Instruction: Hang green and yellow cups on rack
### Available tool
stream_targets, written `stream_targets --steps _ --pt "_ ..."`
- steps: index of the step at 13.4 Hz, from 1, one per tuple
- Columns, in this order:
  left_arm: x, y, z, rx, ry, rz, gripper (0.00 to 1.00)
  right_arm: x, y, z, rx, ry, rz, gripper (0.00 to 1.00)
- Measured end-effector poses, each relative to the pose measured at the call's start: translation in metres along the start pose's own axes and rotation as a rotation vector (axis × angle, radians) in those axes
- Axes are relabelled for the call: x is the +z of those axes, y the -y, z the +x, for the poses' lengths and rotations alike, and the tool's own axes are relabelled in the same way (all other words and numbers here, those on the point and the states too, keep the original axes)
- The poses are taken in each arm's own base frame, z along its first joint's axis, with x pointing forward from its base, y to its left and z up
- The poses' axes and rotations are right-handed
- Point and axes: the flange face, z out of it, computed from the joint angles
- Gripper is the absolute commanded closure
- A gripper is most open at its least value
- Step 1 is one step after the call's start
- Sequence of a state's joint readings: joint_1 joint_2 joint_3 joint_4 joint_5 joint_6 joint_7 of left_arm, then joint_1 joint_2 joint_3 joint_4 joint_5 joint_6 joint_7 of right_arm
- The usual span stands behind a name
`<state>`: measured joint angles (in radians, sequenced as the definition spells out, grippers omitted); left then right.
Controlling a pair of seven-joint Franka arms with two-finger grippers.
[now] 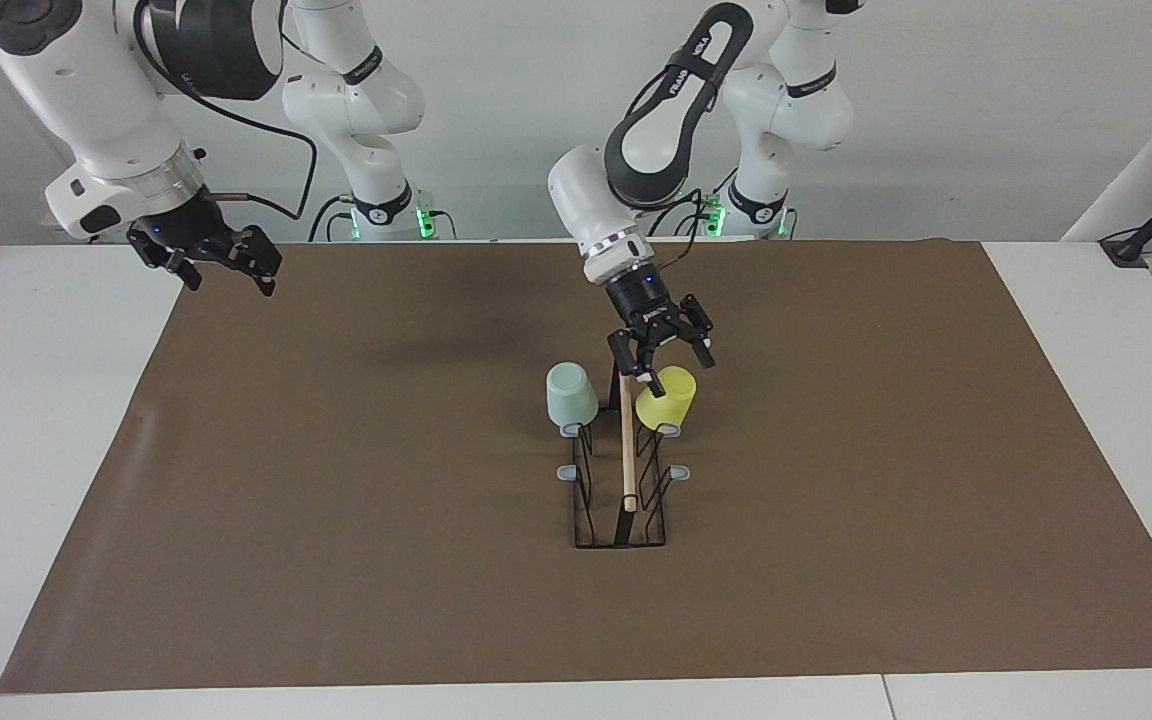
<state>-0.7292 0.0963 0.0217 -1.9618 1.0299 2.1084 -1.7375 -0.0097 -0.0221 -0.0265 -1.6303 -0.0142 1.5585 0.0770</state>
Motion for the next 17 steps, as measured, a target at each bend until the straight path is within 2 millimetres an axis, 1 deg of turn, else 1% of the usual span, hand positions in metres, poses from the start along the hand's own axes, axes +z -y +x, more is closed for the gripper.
stream_targets --steps 2,3,5,7,9,11,13,14,15,17 --pt "0.005 0.011 0.031 0.063 0.068 0.014 0.0 -0.003 0.026 -0.002 -0.01 -0.005 -0.002 0.0" --pt "0.01 0.017 0.042 0.094 0.1 0.02 0.0 -0.003 0.033 -0.003 -0.013 -0.006 -0.003 0.0" --pt "0.022 0.027 0.063 0.154 0.192 0.004 0.0 -0.003 0.034 -0.003 -0.011 -0.005 -0.003 0.0" --pt "0.032 0.046 0.092 0.235 0.328 -0.059 0.0 -0.003 0.032 -0.003 -0.009 -0.006 -0.003 0.0" --pt "0.043 0.08 0.128 0.283 0.465 -0.158 0.0 -0.003 0.032 -0.003 -0.009 -0.011 -0.002 0.0" --pt "0.059 0.122 0.161 0.338 0.551 -0.245 0.0 -0.003 0.033 -0.003 -0.009 -0.011 -0.002 0.0" --pt "0.08 0.162 0.179 0.427 0.606 -0.263 0.0 -0.003 0.033 -0.003 -0.009 -0.01 -0.002 0.0" --pt "0.088 0.178 0.186 0.483 0.629 -0.266 0.0 -0.004 0.032 -0.003 -0.008 -0.006 -0.002 0.0" --pt "0.092 0.192 0.194 0.545 0.66 -0.278 0.0 -0.006 0.031 -0.004 -0.006 0.001 -0.003 0.0" --pt "0.091 0.219 0.221 0.608 0.709 -0.328 0.0 -0.011 0.028 -0.005 -0.006 0.008 -0.005 0.0"
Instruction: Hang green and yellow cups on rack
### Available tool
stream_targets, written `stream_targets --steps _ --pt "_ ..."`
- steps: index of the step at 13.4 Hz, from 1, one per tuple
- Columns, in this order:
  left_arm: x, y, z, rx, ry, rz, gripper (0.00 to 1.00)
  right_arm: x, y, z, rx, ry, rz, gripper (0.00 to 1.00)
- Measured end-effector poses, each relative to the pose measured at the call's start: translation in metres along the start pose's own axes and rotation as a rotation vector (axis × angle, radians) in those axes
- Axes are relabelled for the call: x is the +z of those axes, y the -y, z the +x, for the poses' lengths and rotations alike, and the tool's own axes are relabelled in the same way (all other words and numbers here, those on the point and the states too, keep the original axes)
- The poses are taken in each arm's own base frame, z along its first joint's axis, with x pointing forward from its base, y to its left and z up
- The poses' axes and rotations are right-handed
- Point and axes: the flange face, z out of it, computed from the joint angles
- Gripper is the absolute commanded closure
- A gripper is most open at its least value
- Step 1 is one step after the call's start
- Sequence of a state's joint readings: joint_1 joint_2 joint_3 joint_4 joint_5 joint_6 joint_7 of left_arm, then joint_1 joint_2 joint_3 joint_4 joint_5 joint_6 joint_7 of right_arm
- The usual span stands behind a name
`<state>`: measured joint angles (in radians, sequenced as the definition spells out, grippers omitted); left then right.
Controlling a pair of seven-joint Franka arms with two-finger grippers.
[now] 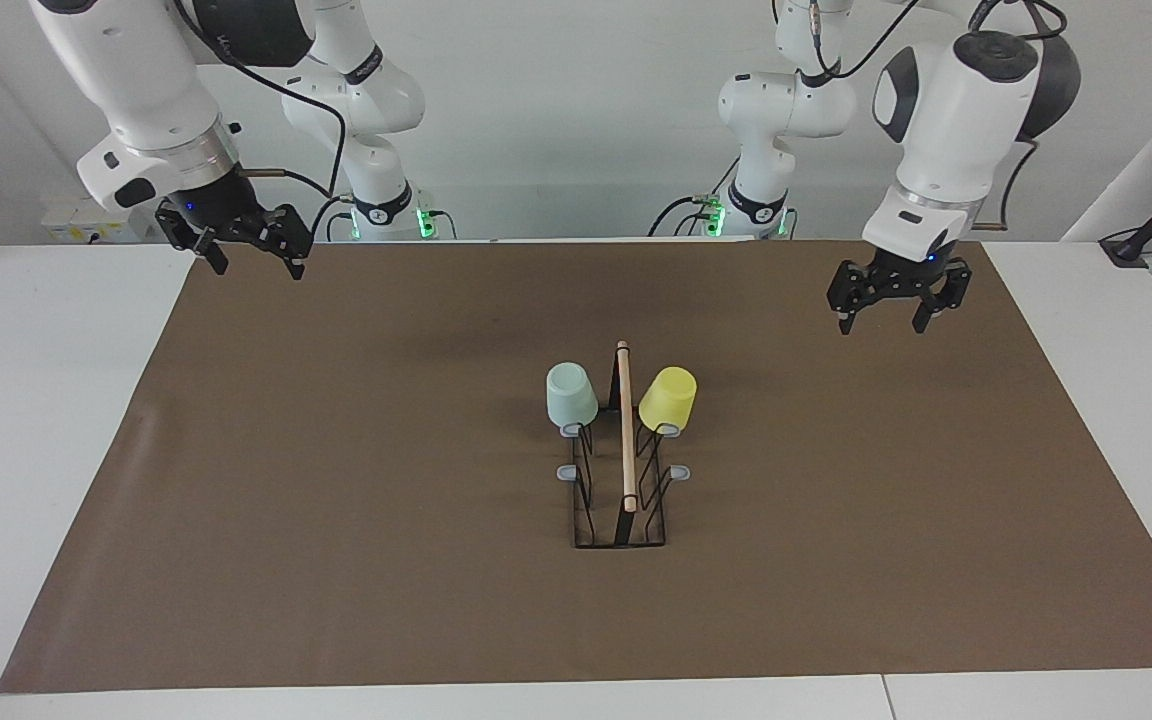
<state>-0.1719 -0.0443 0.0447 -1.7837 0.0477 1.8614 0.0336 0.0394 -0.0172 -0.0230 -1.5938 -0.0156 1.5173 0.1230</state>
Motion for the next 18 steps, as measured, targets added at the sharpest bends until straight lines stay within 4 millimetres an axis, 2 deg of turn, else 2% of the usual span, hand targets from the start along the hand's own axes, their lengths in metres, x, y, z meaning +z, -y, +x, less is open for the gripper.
stream_targets --steps 1,3,8,13,18 --pt "-0.011 0.015 0.001 0.015 0.01 -0.02 0.0 -0.001 -0.001 0.0 -0.01 -0.001 -0.003 0.0" --pt "-0.029 0.032 0.003 0.014 0.035 -0.05 0.0 -0.002 -0.001 0.0 -0.018 -0.002 -0.004 0.0" --pt "-0.059 0.047 0.007 0.002 0.094 -0.058 0.0 -0.001 -0.001 0.0 -0.02 0.006 -0.005 0.0" --pt "-0.062 0.037 0.007 -0.019 0.103 -0.059 0.0 0.0 -0.001 0.0 -0.02 0.006 -0.005 0.0" --pt "-0.058 0.038 0.004 -0.025 0.13 -0.061 0.0 0.0 -0.001 0.001 -0.02 0.007 -0.005 0.0"
